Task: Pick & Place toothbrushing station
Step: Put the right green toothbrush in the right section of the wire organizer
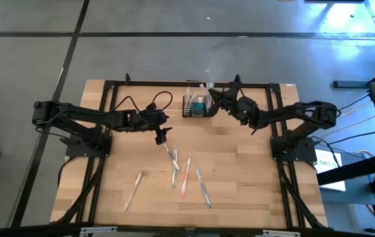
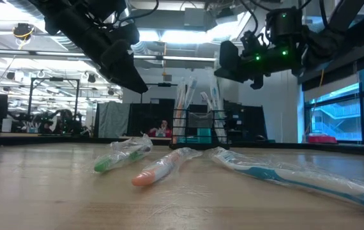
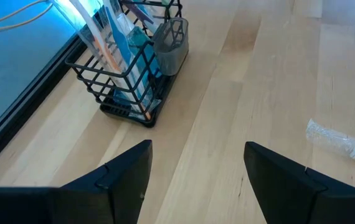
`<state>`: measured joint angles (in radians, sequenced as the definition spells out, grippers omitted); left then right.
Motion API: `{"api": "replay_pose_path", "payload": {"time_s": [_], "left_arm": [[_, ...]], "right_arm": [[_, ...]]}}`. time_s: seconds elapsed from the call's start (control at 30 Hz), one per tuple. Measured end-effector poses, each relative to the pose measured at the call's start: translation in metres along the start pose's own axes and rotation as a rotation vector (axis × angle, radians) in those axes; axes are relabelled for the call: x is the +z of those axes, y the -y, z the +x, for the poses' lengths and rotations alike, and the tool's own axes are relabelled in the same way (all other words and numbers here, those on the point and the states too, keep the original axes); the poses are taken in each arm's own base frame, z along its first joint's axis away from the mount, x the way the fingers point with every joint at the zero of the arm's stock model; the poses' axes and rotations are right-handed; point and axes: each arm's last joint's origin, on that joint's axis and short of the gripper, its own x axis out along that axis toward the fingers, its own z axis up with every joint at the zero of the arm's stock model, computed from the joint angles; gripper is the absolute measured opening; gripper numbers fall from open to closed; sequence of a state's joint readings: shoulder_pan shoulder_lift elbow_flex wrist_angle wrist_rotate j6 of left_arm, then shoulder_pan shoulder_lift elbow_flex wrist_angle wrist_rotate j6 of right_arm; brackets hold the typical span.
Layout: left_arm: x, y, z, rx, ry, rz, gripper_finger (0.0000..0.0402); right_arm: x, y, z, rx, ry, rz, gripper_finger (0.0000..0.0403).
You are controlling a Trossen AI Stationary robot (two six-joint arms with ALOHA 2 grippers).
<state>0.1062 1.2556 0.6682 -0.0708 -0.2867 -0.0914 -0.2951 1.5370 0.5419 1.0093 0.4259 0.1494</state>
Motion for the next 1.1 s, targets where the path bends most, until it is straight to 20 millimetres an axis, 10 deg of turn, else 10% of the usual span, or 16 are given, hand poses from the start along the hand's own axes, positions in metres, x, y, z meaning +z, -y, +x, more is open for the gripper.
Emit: {"api": "replay_pose_path", "payload": {"time_s": [1.1], "left_arm": [[0.000,0.000,0.000,0.000,0.000,0.000,0.0251]], "right_arm": [[-0.041,0.002,0.009,-0.023,-0.137,-0.037,0.0015]]}}
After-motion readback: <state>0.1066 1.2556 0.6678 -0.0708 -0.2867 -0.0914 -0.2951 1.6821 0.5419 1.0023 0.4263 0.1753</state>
